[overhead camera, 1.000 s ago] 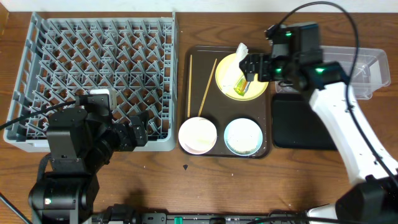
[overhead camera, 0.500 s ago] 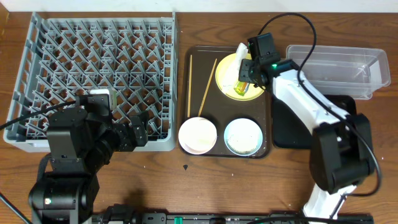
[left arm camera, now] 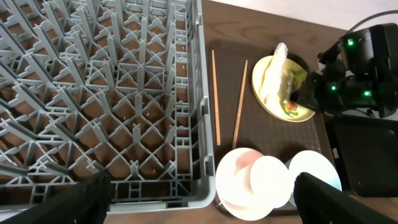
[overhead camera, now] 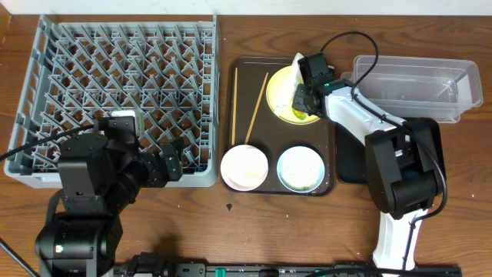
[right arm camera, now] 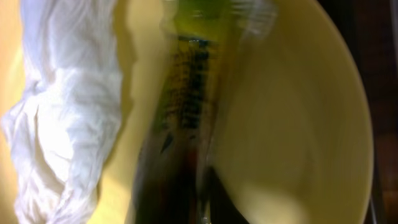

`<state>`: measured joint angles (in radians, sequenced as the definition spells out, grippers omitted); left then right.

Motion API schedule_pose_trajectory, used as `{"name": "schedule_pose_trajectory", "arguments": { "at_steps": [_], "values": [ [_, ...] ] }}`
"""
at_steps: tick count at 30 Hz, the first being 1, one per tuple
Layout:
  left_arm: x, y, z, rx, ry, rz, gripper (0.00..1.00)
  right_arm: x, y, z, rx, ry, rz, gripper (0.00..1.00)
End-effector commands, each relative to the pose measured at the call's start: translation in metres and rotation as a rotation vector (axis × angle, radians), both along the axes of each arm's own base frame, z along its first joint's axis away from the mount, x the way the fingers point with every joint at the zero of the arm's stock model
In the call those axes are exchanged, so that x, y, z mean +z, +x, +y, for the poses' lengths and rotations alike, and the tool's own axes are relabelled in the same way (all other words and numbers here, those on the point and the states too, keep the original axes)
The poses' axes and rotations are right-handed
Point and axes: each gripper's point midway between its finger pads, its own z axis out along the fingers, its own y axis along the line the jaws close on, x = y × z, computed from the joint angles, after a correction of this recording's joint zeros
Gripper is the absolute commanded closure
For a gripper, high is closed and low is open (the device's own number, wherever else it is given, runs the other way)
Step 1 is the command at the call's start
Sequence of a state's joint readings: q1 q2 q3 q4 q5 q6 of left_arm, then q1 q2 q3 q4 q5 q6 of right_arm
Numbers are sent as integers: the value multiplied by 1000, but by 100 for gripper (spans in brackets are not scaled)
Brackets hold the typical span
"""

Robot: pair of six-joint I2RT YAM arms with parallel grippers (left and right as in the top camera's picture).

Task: Sort waste into correct bins and load items into the dishwasher
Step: 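Carry the green wrapper right and drop it into the clear bin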

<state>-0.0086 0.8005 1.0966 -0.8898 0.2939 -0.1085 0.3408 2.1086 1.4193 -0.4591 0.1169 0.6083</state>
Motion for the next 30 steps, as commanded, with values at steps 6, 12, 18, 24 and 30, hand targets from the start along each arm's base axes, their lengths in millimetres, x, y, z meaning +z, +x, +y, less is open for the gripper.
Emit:
{"name": "schedule_pose_trajectory", "arguments": {
  "at_steps": [6,12,18,24,30],
  "values": [
    [9,-1,-3,-9,-17,-22,6,73,11,3,7,40,-132,99],
    [9,-1,-3,-9,-17,-22,6,166,2,-21,9,30,-294,99],
    [9,-1,-3,-9,-17,-22,6,162,-10,-114,-403,55,-222,99],
    [9,-1,-3,-9,-17,-22,6,133,-6,-180,-611,87,-169,99],
    [9,-1,-3,-9,-17,-22,6,144,17,-176,-386,89,-231,42]
  ]
}}
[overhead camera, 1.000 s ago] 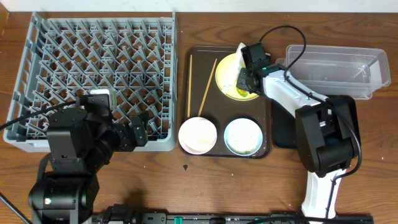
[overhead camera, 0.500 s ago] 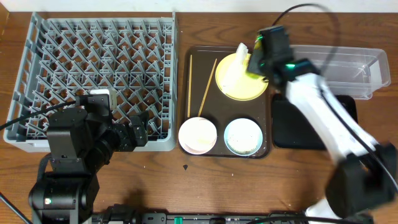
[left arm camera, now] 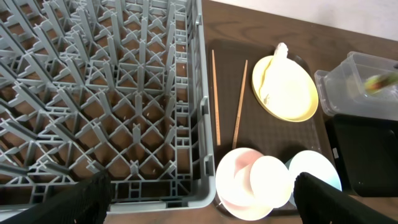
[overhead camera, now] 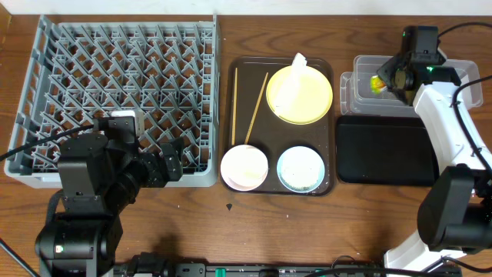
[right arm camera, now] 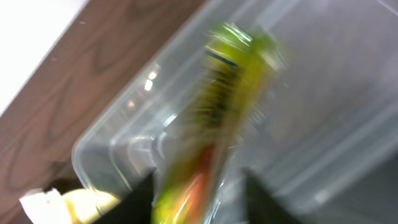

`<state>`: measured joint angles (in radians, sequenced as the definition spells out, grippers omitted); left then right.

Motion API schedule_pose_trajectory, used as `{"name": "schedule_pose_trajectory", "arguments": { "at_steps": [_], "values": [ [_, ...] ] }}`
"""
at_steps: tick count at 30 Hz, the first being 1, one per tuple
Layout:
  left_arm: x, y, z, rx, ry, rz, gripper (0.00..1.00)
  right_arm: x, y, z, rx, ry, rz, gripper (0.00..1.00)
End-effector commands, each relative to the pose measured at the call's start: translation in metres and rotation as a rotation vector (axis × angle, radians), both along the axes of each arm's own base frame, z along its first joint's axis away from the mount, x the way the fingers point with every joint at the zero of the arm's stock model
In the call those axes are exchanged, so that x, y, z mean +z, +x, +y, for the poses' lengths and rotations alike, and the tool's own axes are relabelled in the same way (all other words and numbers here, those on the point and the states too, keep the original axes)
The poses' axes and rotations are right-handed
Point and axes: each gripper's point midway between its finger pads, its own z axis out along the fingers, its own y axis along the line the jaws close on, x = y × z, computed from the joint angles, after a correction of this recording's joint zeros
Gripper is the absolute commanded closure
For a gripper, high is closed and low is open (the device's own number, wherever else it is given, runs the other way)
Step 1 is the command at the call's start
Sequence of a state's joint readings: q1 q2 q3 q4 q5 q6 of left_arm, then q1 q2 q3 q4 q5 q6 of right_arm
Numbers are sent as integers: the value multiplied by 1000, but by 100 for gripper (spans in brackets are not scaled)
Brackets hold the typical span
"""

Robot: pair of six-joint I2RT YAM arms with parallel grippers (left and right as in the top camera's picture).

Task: Sort waste into correct bins and load items into the dishwasher
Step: 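Carry the green wrapper right and drop it into the clear bin, then return the right gripper to the yellow plate and grasp the white tissue, then carry the white tissue right and drop it into the clear bin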

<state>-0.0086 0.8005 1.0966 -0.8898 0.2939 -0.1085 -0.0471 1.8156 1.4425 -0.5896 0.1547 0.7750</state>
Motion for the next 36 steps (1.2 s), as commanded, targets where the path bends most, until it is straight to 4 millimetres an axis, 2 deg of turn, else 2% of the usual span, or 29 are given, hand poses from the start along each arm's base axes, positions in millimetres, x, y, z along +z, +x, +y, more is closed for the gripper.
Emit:
{"name": "schedule_pose_trajectory", "arguments": {
  "at_steps": [1,3,5,7,10,12,14,15,16,18,24,30,31,32,35,36],
  "values": [
    [9,-1,-3,-9,-17,-22,6,24,7,20,193,-18,-55,40],
    [9,-1,-3,-9,-17,-22,6,49,8,40,291,-13,-118,40],
    [9,-1,-3,-9,-17,-22,6,76,8,76,472,-2,-202,44],
    [9,-1,-3,-9,-17,-22,6,95,2,118,657,-7,-263,46],
    [9,-1,-3,-9,-17,-22,6,94,-13,170,812,-29,-253,44],
    [9,-1,-3,-9,-17,-22,6,79,-20,194,840,-29,-205,44],
    [9,-1,-3,-9,-17,-22,6,57,-21,209,802,-68,-141,46],
    [9,-1,-3,-9,-17,-22,6,45,-19,210,766,-104,-112,46],
    [9,-1,-3,-9,-17,-22,6,23,-15,208,679,-173,-63,46],
    [9,-1,-3,-9,-17,-22,6,1,-8,208,627,-214,-32,48],
    [9,-1,-3,-9,-17,-22,6,-57,15,230,660,-187,-23,46],
    [9,-1,-3,-9,-17,-22,6,-114,24,235,667,-186,25,45],
    [9,-1,-3,-9,-17,-22,6,-124,24,236,672,-182,35,48],
    [9,-1,-3,-9,-17,-22,6,-131,24,236,674,-181,42,54],
    [9,-1,-3,-9,-17,-22,6,-140,21,234,675,-183,65,72],
    [9,-1,-3,-9,-17,-22,6,-141,20,233,674,-183,73,82]
  ]
}}
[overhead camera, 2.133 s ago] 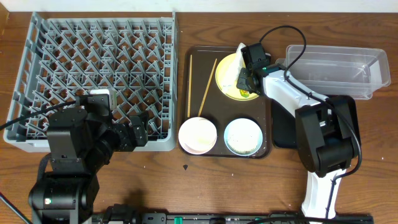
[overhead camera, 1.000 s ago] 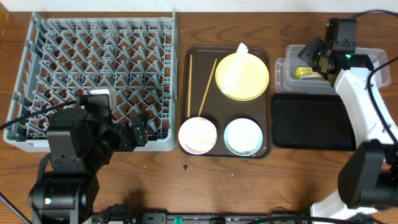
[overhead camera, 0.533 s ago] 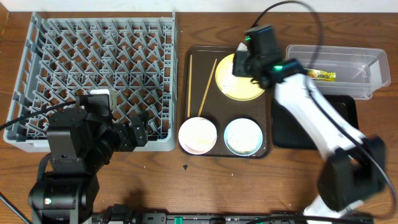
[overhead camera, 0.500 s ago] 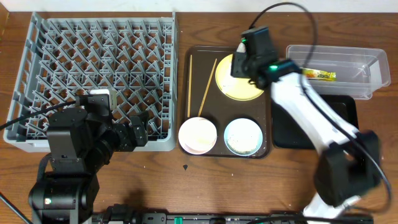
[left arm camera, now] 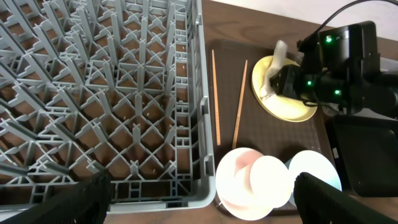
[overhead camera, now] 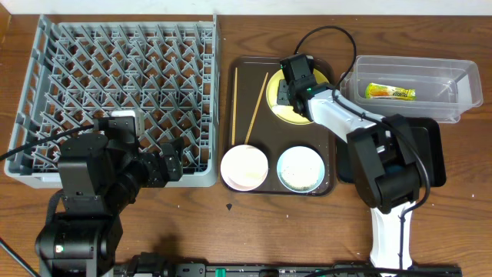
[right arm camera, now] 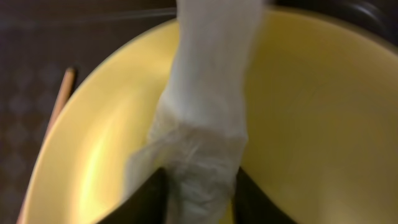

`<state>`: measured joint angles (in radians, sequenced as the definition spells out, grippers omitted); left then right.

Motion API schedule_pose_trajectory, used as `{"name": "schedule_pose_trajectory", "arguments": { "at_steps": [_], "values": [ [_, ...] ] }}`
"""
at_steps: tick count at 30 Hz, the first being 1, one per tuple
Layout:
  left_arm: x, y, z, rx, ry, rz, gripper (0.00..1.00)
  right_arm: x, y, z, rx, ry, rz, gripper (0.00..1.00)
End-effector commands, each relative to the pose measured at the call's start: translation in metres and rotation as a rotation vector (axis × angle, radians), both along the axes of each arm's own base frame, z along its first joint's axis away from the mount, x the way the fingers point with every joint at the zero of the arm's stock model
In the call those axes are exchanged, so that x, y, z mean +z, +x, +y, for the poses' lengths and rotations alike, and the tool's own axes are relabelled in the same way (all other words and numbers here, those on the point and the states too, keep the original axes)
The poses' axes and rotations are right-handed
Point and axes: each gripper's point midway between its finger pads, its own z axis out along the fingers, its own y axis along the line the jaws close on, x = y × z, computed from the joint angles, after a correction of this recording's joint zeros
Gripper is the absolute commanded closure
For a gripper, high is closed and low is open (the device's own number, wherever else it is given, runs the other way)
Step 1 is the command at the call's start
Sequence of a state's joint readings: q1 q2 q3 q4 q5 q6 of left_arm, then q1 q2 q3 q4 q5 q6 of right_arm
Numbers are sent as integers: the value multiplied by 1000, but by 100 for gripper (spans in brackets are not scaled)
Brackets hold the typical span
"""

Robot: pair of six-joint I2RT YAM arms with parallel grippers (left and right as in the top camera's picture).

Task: Sort waste into correct bins and load items into the dishwasher
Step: 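Carry the white tissue right and drop it into the clear bin, then grasp the white cup on the tray with the right gripper and lift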

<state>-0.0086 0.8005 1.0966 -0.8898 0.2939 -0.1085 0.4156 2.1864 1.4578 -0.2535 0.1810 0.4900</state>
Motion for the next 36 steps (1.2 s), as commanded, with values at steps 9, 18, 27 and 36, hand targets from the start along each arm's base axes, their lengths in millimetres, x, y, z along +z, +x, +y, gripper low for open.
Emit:
{"name": "schedule_pose_trajectory", "arguments": {
  "at_steps": [9,18,27,36],
  "values": [
    [9,-1,-3,-9,-17,-22,6,89,-10,-44,-121,115,-16,99],
    [9,-1,-3,-9,-17,-22,6,145,-37,-150,-503,211,-5,99],
    [9,-1,-3,-9,-17,-22,6,115,-58,-244,-898,191,62,92],
    [9,-1,-3,-9,-17,-22,6,151,-54,-196,-390,223,66,52]
  ]
}}
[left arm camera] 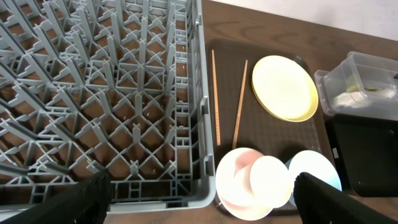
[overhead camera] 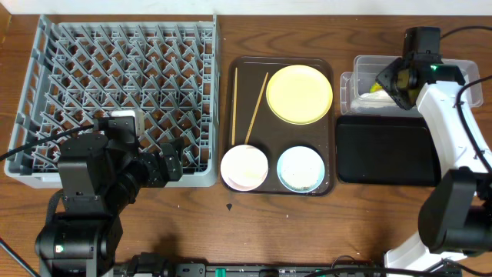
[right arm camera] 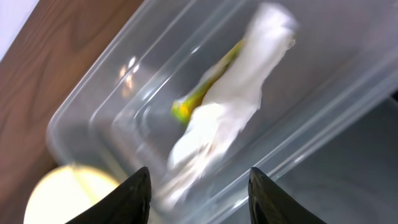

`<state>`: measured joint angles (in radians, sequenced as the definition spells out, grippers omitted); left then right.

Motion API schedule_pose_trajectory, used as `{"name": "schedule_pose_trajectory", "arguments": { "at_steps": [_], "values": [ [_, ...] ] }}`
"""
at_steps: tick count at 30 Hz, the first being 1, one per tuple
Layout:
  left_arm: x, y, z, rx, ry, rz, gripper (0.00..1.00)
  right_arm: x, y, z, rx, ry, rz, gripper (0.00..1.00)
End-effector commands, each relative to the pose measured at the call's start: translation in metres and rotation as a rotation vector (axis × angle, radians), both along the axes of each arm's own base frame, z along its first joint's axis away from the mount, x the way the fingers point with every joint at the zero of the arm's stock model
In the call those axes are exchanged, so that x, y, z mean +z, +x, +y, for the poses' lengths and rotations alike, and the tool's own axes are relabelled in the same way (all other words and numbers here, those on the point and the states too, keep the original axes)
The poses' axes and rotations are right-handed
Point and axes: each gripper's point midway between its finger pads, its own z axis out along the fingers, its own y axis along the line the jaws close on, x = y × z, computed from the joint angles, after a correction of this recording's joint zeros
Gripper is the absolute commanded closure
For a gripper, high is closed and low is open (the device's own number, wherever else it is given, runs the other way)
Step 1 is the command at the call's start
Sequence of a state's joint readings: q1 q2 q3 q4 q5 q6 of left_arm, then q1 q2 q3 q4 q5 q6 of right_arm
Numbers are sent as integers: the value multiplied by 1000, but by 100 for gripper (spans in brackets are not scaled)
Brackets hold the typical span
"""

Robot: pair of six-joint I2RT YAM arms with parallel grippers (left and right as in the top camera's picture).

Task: Sort waste into correct bins and load items into the dishwasher
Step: 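Grasp the white cup on the tray with the right gripper and lift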

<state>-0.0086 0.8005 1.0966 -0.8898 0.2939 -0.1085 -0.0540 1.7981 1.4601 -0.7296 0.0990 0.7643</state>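
My right gripper [overhead camera: 393, 80] hangs open over the left end of the clear plastic bin [overhead camera: 446, 71], with nothing between its fingers [right arm camera: 138, 194]. Inside the bin a white crumpled napkin [right arm camera: 227, 109] lies against a green wrapper [right arm camera: 202, 96]. The yellow plate [overhead camera: 299, 94] sits bare at the back of the brown tray [overhead camera: 327, 183]. Two chopsticks [overhead camera: 256, 108] lie on the tray's left side, with a pink bowl [overhead camera: 244, 168] and a pale blue plate [overhead camera: 300, 168] at its front. My left gripper [left arm camera: 205, 208] stands open over the near edge of the grey dish rack [overhead camera: 123, 92].
A flat black bin [overhead camera: 384, 150] lies in front of the clear bin, right of the tray. The dish rack fills the left half of the table and holds no dishes. Bare wooden tabletop [overhead camera: 254, 223] runs along the front.
My right gripper was at the yellow plate around the white napkin; now it is open over the clear bin. The napkin lies in the bin and the plate is bare. The left arm is unchanged.
My right gripper was first on the green wrapper at the yellow plate, then held it over the clear bin. Later the wrapper lay in the bin and the gripper was back at the plate around the napkin. Now both lie in the bin.
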Motion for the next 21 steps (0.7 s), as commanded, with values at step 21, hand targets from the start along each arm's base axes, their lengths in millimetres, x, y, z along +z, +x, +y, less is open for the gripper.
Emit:
{"name": "schedule_pose_trajectory", "arguments": {
  "at_steps": [21],
  "values": [
    [-6,-12,-2,-3,-12,62,6,-14,-154,295,1308,-12,231,59]
  ]
}}
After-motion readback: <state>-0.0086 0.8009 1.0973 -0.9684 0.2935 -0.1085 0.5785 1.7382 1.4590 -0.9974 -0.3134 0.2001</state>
